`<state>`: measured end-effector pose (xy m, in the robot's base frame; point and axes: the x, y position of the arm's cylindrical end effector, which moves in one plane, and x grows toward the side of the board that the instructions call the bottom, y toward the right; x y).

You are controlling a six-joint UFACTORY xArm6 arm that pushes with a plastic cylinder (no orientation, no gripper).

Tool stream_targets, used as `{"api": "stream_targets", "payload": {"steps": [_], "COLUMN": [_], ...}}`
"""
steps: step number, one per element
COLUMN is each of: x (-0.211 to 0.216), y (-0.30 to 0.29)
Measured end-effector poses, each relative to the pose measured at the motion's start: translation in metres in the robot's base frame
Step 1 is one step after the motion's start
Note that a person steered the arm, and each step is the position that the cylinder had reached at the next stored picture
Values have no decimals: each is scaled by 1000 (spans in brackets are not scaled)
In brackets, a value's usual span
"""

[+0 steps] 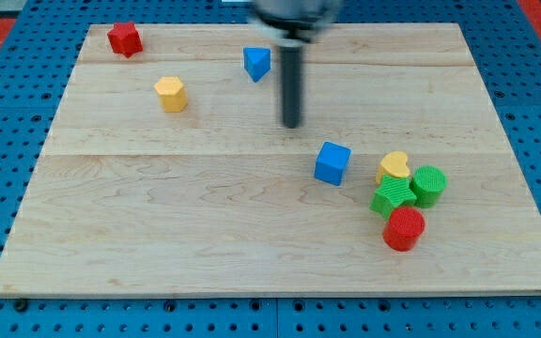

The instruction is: Put the green circle at the top center of the board

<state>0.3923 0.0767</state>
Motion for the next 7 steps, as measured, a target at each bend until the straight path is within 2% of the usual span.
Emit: {"api": "stream_targets", "payload": {"steps": [1,2,3,4,5,6,7], "x": [21,111,173,123,80,98,134], "y": [144,232,150,132,143,161,203]}}
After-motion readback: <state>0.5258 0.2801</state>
